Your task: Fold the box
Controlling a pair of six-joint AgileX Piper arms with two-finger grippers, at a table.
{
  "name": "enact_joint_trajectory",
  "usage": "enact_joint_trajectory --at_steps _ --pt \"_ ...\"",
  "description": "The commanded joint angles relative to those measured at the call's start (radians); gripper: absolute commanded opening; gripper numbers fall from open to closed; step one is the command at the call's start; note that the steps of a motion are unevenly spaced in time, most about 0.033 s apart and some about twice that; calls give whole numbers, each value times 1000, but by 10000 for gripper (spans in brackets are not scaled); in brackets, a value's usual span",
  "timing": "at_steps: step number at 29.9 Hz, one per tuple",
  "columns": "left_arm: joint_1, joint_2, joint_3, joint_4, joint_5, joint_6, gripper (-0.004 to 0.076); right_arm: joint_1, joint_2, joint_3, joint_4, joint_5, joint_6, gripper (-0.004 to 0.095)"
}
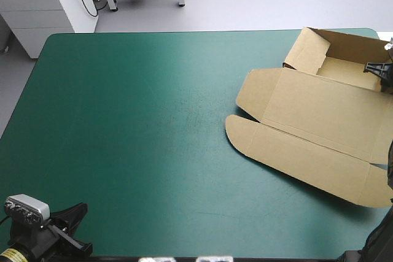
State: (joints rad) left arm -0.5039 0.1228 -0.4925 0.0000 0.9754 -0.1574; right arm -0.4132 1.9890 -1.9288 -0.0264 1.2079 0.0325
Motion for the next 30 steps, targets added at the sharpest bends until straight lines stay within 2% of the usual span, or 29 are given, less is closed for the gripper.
enact_joint_trajectory --at_steps 1,4,11,13,18,21,24,25,27,30 --pt "-5 17 -22 -9 -60 0 -8 -8 -15 -34 -2 -31 -16 571" --pt "-5 17 -22 -9 -60 0 -8 -8 0 -34 -2 -25 -16 673" --pt "-5 17 -22 -9 -60 0 -8 -8 -41 -143 10 -6 -13 674" --pt "-5 17 -22 -9 -60 0 -8 -8 -63 -201 45 41 -33 674" --pt "-5 17 -22 -9 -60 0 -8 -6 -138 -233 232 44 -85 652" --pt "-5 17 -22 -9 -60 0 -8 5 -165 -225 314 44 -116 519" --pt "-5 17 -22 -9 -60 0 -8 47 -181 -219 316 44 -139 268" --pt "-5 17 -22 -9 -60 0 -8 73 -192 -204 323 44 -164 143" --pt "-5 17 -22 -9 -60 0 -8 125 -208 -171 336 44 -194 -23" --pt "-5 17 -22 -9 -60 0 -8 216 -252 -96 326 44 -213 -18"
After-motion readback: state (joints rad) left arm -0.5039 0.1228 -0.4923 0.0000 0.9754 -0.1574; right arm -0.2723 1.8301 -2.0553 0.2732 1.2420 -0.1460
